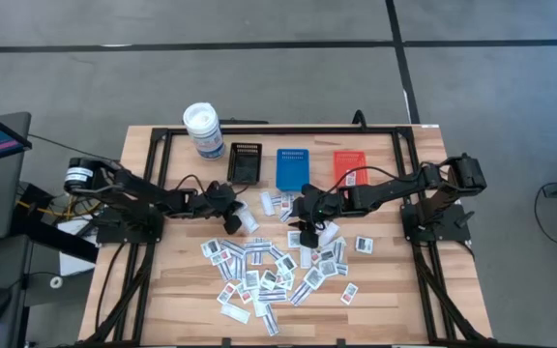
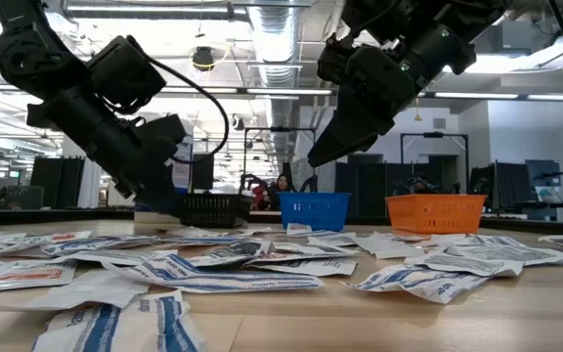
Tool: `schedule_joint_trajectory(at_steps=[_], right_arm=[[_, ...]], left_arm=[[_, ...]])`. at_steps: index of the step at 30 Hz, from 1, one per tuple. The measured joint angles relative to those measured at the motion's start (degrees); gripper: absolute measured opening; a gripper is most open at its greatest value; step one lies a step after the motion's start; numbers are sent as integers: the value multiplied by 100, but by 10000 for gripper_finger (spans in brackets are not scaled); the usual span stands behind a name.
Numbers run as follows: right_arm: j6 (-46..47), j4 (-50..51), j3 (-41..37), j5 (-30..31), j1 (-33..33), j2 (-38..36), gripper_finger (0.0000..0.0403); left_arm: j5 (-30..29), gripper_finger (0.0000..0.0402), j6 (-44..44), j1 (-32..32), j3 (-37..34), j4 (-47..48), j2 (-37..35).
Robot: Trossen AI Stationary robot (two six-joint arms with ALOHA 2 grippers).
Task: Pick & Place First Aid Supplies
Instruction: Put the orange ointment pack into the orange bin
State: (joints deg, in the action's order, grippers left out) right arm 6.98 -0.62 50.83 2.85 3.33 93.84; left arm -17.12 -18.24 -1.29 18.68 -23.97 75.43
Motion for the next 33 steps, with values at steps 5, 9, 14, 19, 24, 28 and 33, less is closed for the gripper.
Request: schedule_joint_trajectory(at_steps=[5, 9, 14, 19, 24, 28, 33], right_arm=[[0, -127, -2, 0, -15, 2, 129], [13, -447, -2, 0, -77, 2, 129], [15, -496, -2, 0, -94, 2, 129], [14, -500, -2, 0, -92, 2, 129], [13, -501, -2, 0, -92, 2, 129], [13, -501, -2, 0, -92, 2, 129], [13, -499, -2, 0, -90, 2, 129]], left_arm=[[-24, 4, 0, 12, 0, -127, -23], [-28, 5, 0, 19, 2, -357, -23], [-39, 4, 2, 67, 7, -396, -25], [-42, 5, 1, 67, 7, -427, -27], [-42, 4, 1, 67, 11, -437, -29], [-42, 13, 1, 60, 13, -404, -32], [-111, 56, 2, 43, 15, -137, 97]])
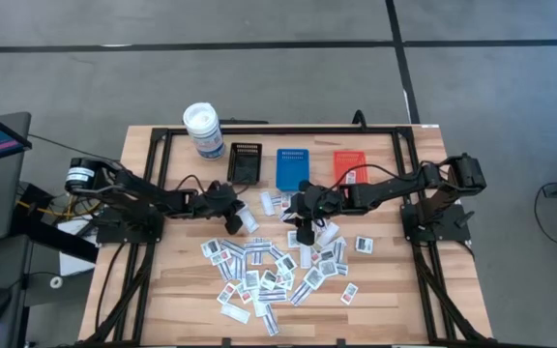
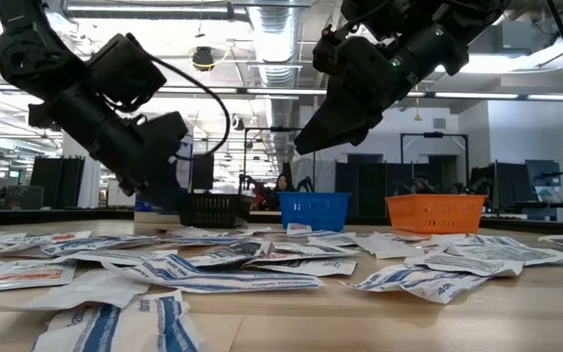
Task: Pick & Place First Aid Supplies
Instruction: Put the orange ointment pack into the orange bin
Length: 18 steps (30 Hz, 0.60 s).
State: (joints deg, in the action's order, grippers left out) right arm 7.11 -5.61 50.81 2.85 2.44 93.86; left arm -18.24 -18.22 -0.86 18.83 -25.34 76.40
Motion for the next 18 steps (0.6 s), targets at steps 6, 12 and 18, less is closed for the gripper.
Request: schedule_joint_trajectory(at_steps=[6, 12, 18], right_arm=[[0, 0, 0, 0, 0, 0, 129], [-2, 2, 0, 0, 11, 0, 129], [-2, 1, 0, 0, 9, 0, 129]], left_arm=[[-372, 122, 2, 2, 29, -209, 604], [-638, 108, 124, 16, 48, -327, 967], [-426, 10, 160, 15, 27, -326, 873]])
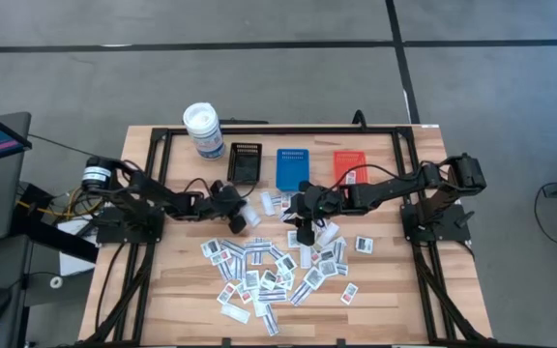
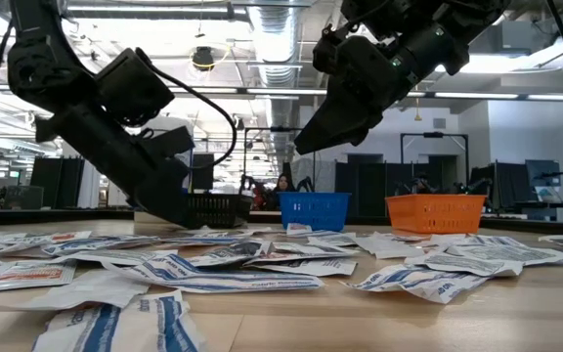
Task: Pick & Place First Aid Supplies
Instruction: Put the orange ointment pack into the orange bin
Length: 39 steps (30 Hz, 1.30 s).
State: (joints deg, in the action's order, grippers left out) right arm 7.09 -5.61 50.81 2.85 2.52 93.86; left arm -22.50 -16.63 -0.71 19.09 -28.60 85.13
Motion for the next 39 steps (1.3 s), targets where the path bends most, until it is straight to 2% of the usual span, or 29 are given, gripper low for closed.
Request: schedule_joint_trajectory(at_steps=[9, 15, 23, 26, 33, 36, 39], right_arm=[[-2, 0, 0, 0, 0, 0, 129], [-2, -1, 0, 0, 0, 0, 129], [-4, -21, 0, 0, 0, 0, 129], [-51, -38, 0, -2, 0, 11, 129], [-1072, -766, -4, -3, 23, 609, 129], [-1648, -1199, -4, 2, 49, 870, 129], [-1761, -1499, 1, 2, 68, 949, 129]], left_arm=[[410, 4, 2, 27, -37, 118, -412], [723, 4, 334, 276, -45, -510, -670], [707, 4, 390, 359, -42, -583, -691], [995, 4, 385, 376, -39, -962, -691], [1998, 4, 394, 434, 264, -1458, -691], [2207, 4, 456, 569, 367, -1478, -695], [2242, 5, 607, 681, 380, -1478, -695]])
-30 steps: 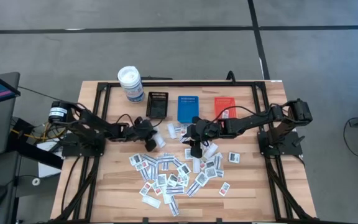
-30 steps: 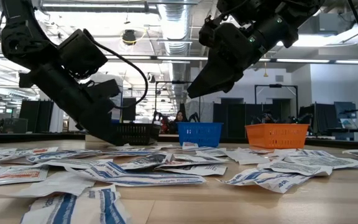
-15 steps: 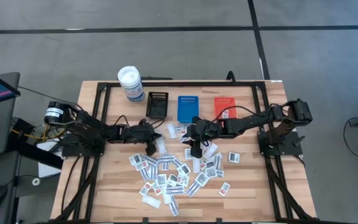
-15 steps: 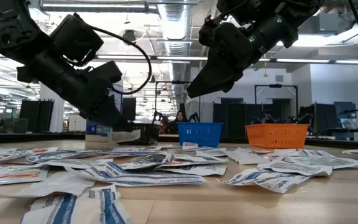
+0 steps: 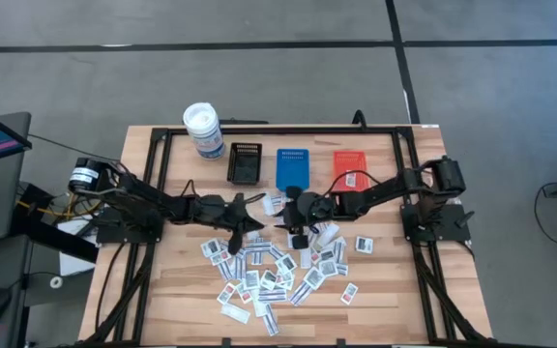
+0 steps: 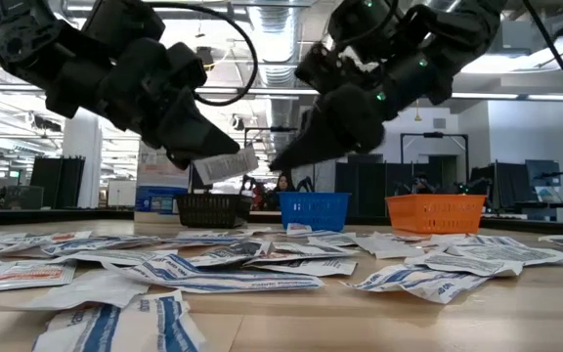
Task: Pick & Place First Aid Supplies
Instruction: Put the orange ointment pack into the orange bin
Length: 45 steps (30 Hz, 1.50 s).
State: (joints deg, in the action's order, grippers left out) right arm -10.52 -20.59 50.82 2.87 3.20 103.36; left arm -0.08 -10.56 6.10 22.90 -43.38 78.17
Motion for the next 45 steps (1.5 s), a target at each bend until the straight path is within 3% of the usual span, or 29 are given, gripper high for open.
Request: schedule_joint_trajectory(at_steps=[17, 21, 26, 39, 42, 45], right_arm=[[-352, -796, -4, -393, 53, 87, 125], [-352, -881, -4, -393, 55, 89, 95], [-350, -864, -3, -385, 48, 89, 13], [-95, -334, 1, -301, 78, 63, 2], [-96, 16, 1, -123, 120, -78, 1], [-19, 555, 2, 515, 203, -494, 1]], left_arm=[[-33, 5, 3, 3, 247, -175, -7], [-169, 4, 3, 3, 249, -174, -7], [-241, 6, 2, 7, 249, -215, -7], [-258, 7, -38, 3, 249, -214, -7], [-256, 7, -38, 3, 249, -214, -7], [-254, 7, -39, 3, 249, -213, -7]])
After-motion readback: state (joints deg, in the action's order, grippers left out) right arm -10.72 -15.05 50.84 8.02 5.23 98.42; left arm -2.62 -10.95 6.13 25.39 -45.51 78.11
